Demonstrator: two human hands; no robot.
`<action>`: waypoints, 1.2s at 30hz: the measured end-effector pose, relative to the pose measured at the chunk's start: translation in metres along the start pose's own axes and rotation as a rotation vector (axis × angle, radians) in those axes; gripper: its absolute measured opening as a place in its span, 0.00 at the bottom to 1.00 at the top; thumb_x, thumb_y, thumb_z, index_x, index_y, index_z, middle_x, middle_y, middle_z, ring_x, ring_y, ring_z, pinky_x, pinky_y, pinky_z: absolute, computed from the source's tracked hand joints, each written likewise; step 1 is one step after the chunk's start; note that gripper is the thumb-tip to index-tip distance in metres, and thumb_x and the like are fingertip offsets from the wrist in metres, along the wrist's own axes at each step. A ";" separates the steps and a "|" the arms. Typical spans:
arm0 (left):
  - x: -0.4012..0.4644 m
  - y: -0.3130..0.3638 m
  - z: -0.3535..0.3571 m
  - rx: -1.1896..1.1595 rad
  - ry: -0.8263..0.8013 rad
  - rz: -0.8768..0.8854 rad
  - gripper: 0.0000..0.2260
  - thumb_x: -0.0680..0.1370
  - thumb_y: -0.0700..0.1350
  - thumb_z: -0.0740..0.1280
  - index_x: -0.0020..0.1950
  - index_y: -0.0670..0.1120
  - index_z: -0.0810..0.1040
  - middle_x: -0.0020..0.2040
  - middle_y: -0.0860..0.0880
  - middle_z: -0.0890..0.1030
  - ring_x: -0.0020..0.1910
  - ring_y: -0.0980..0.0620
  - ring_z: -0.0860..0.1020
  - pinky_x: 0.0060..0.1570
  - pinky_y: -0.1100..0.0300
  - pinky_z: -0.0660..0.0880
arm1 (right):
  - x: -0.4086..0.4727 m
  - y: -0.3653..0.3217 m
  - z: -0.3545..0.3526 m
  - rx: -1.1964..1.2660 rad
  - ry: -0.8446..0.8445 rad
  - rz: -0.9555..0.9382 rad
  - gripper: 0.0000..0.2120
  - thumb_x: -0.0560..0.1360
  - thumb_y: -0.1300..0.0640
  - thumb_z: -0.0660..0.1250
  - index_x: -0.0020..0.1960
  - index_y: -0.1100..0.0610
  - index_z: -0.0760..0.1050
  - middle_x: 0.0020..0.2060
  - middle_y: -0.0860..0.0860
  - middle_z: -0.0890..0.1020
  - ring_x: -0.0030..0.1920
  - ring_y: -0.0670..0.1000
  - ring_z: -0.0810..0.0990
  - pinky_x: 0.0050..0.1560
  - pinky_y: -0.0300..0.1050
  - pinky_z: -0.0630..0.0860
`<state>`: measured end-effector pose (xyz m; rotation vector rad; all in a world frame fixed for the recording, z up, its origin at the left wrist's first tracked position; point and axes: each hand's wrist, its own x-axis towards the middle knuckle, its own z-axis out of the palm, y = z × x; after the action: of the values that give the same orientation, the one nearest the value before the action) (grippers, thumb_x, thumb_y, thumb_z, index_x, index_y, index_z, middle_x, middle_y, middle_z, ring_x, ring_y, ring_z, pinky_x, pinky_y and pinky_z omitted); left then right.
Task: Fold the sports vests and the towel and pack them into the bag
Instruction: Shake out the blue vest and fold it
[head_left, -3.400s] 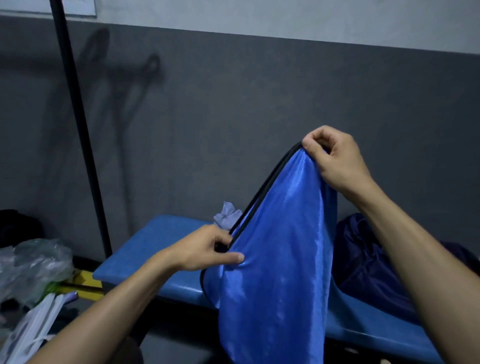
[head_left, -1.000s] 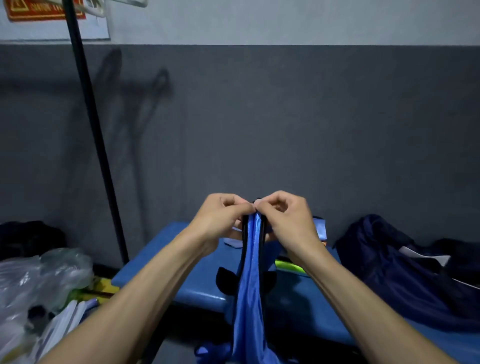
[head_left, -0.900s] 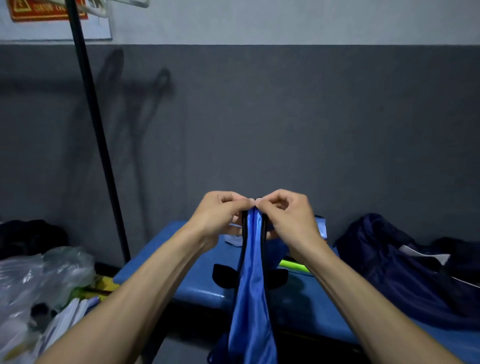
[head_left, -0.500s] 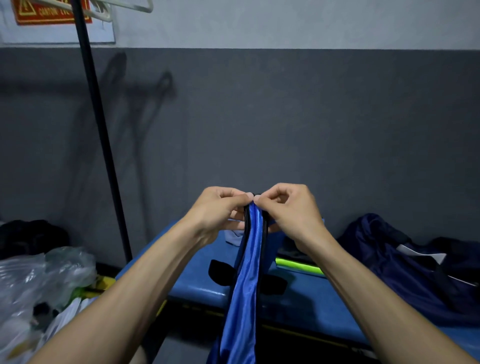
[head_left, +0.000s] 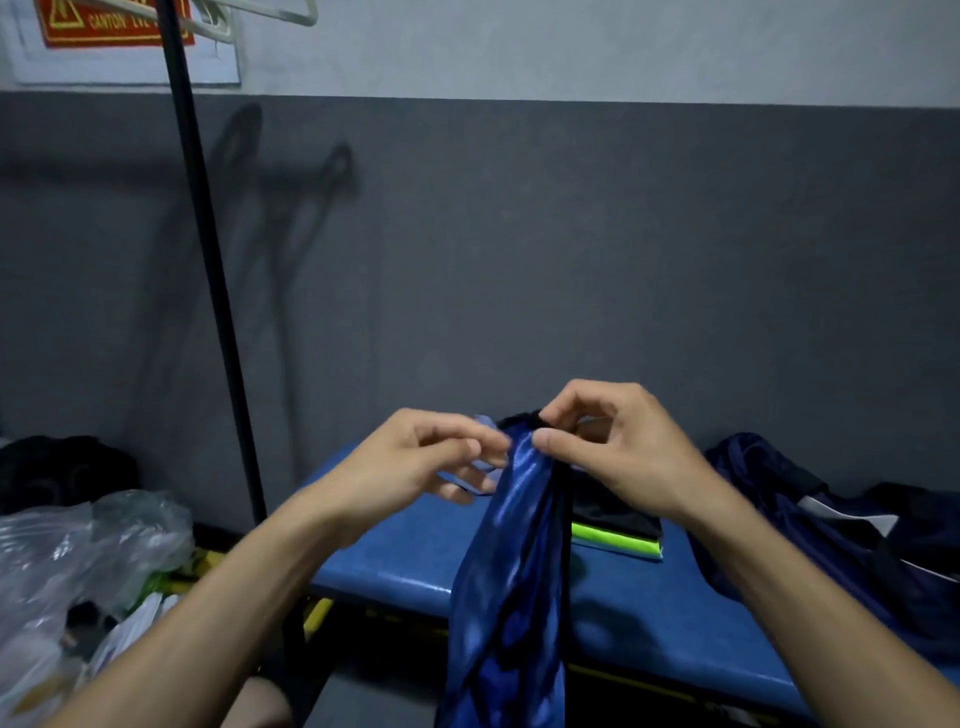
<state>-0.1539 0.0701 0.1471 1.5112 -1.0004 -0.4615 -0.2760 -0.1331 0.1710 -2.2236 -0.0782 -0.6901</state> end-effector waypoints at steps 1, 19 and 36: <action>-0.001 -0.006 -0.004 0.137 0.101 0.107 0.09 0.82 0.36 0.66 0.54 0.45 0.85 0.49 0.48 0.86 0.48 0.51 0.84 0.50 0.49 0.79 | 0.001 -0.001 -0.012 0.085 -0.084 -0.006 0.05 0.74 0.60 0.77 0.46 0.58 0.81 0.40 0.55 0.85 0.41 0.49 0.83 0.46 0.45 0.80; -0.023 0.010 0.023 0.725 0.257 0.697 0.07 0.74 0.47 0.77 0.50 0.54 0.83 0.52 0.54 0.71 0.52 0.50 0.73 0.53 0.59 0.72 | 0.041 -0.035 -0.065 0.078 -0.396 -0.088 0.07 0.72 0.62 0.74 0.50 0.63 0.82 0.44 0.59 0.86 0.45 0.51 0.84 0.49 0.39 0.79; -0.004 0.014 -0.054 0.992 -0.060 0.626 0.15 0.72 0.59 0.77 0.37 0.53 0.76 0.44 0.58 0.76 0.44 0.56 0.74 0.44 0.66 0.69 | 0.033 0.029 -0.074 0.113 -0.300 0.036 0.07 0.76 0.63 0.72 0.53 0.63 0.81 0.49 0.62 0.85 0.50 0.53 0.83 0.55 0.40 0.78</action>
<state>-0.1190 0.1065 0.1708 1.8824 -1.8103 0.5293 -0.2738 -0.2107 0.2083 -2.1981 -0.2217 -0.3200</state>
